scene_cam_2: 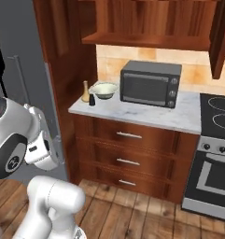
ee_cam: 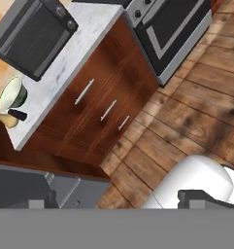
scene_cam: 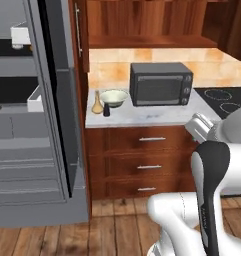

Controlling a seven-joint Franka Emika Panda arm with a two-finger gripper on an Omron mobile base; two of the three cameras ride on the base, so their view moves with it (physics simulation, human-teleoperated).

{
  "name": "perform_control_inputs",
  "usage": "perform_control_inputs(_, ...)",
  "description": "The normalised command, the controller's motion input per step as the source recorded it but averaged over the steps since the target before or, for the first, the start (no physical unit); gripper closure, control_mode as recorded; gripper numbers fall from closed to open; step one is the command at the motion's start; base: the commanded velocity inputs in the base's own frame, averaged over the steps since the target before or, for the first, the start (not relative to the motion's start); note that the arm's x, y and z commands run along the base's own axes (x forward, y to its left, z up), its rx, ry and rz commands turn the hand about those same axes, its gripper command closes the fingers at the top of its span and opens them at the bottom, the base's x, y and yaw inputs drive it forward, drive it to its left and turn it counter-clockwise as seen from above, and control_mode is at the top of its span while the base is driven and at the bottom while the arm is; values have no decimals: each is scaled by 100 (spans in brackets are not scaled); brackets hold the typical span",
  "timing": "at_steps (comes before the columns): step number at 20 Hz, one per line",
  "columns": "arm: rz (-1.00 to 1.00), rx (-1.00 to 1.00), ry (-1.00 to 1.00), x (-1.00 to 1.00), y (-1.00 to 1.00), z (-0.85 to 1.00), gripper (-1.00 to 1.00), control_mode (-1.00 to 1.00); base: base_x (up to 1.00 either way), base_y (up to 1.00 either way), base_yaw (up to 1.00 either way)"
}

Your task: Retrieve the bottle and the shaker from the cabinet and place them next to the mixing bowl on the counter. Then add garlic from the fridge to the mixing bowl.

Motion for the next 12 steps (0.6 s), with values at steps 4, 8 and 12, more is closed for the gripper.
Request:
perform_control_inputs(4, 0, 0, 0, 0, 0, 0, -100, 100, -28, 43, 32)
perform_control_inputs(8, 0, 0, 0, 0, 0, 0, -100, 100, -25, 59, 21)
perform_control_inputs(12, 0, 0, 0, 0, 0, 0, -100, 100, -19, 68, 14)
